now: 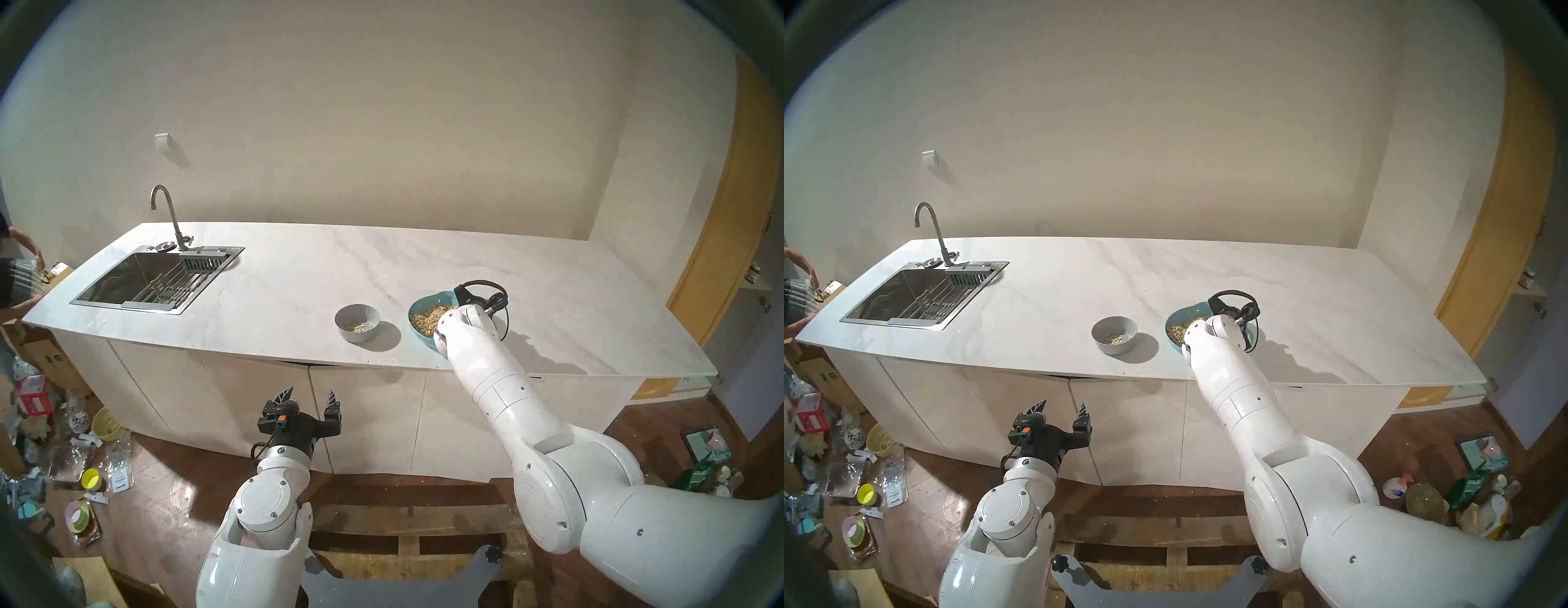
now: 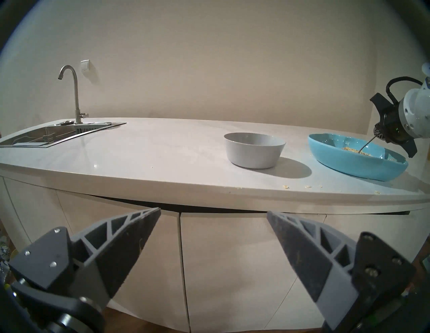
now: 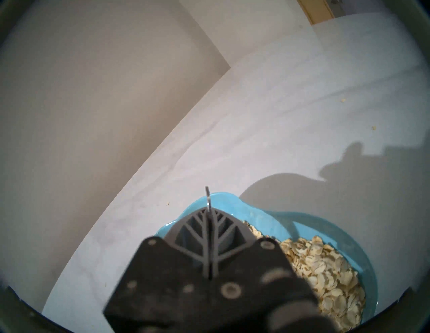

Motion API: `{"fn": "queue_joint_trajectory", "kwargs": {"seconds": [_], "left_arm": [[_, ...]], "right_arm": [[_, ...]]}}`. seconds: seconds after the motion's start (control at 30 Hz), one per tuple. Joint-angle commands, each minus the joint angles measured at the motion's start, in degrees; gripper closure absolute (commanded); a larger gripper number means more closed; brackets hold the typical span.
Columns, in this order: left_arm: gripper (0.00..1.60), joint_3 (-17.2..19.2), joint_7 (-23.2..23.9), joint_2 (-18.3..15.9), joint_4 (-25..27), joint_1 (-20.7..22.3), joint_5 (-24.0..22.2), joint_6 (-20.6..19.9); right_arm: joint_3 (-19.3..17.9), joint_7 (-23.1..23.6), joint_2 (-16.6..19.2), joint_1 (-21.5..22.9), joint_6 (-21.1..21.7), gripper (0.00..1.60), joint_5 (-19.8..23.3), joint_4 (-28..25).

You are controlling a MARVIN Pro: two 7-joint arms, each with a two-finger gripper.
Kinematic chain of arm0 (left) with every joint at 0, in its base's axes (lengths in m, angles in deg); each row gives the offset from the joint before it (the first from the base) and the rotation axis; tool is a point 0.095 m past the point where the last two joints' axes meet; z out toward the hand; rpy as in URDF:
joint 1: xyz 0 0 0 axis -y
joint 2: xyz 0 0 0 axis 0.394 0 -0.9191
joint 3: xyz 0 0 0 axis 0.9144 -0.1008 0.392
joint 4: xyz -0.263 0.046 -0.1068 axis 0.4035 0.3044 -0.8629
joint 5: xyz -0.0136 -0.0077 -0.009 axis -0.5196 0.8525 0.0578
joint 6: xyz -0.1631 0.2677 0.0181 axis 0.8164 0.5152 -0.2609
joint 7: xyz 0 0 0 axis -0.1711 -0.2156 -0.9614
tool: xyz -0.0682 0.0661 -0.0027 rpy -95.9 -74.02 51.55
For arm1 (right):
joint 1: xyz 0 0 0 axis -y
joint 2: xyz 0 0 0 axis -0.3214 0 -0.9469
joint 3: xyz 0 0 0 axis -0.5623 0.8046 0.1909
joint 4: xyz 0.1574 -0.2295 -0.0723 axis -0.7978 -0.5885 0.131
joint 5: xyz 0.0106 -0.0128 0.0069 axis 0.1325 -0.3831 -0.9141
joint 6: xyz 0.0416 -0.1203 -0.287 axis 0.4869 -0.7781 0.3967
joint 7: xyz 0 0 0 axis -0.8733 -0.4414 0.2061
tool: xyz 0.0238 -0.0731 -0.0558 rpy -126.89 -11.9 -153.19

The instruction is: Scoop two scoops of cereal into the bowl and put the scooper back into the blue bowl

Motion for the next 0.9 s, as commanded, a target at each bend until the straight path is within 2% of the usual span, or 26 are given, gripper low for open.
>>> {"fn": "queue_joint_trajectory", "kwargs": {"seconds": [0.0, 0.43, 0.87], "left_arm": [[0.0, -0.15, 0.22, -0.01, 1.46, 0.31, -0.08, 0.36], [0.0, -0.15, 0.23, -0.02, 1.5, 0.29, -0.09, 0.34], [0.0, -0.15, 0.23, -0.02, 1.49, 0.3, -0.09, 0.35]], "right_arm": [[-1.31, 0.88, -2.04, 2.26, -1.12, 1.6, 1.5, -1.54], [-4.59, 2.74, -2.89, 0.88, -1.77, 1.6, 4.96, -3.82], [-3.06, 7.87, -2.63, -2.56, -2.5, 1.6, 5.21, -10.08]]}}
